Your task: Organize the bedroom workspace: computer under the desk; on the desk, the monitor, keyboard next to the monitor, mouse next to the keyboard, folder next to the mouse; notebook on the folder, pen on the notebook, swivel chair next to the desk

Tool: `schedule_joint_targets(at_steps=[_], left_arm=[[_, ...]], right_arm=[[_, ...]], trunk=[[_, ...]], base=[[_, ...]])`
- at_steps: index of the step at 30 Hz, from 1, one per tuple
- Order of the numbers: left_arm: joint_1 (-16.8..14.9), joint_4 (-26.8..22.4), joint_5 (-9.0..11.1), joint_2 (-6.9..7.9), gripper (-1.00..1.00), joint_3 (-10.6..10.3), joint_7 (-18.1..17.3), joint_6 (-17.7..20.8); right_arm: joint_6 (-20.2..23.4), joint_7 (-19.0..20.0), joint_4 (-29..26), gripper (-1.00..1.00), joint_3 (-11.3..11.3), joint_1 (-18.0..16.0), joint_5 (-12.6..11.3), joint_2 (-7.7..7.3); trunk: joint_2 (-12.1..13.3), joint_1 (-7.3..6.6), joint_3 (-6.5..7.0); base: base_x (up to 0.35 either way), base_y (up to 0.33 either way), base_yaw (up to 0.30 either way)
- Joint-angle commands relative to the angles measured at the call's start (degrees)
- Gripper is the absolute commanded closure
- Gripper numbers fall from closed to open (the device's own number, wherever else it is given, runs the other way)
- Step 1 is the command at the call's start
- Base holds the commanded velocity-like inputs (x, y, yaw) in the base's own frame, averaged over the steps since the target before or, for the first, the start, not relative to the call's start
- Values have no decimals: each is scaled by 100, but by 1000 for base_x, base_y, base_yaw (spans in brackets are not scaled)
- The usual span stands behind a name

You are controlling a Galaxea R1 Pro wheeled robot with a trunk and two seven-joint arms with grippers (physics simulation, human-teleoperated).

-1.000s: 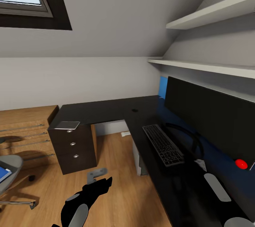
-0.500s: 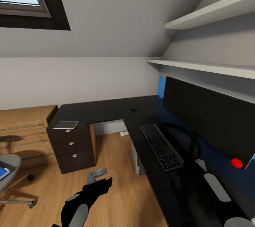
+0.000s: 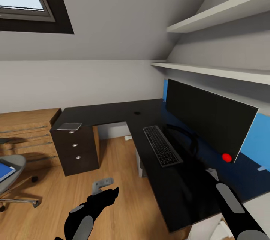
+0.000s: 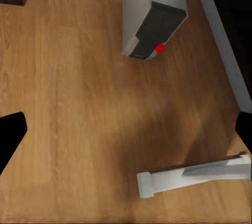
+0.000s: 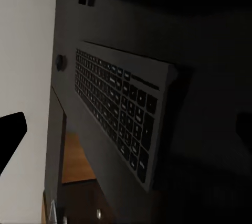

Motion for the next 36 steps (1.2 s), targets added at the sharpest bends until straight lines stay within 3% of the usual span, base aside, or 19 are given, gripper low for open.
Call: schedule_joint_targets(at_steps=[1,15,22,36], left_arm=[[-5,-8,61,2,-100,1,58,8],[-5,-5,55,6,-100,56,64,8],[-5,9,53,6,-100,265,67,8],[-5,27,42,6,-100,307,101,8]], right_arm=[[23,-27,-8,-100,-10,-2,-46,0],[17,-29,-8,-100,-10,-2,-46,6],[14,-29,-5,-100,-8,-2,-46,9],[9,-29,10,-100,-2,-2,-43,13]], trunk=[[-4,-3,-7],[-4,-3,-7],[-4,-3,-7],[-4,-3,-7]], base=[[-320,-87,0],[-331,-19,0],[-334,0,0],[-334,0,0]])
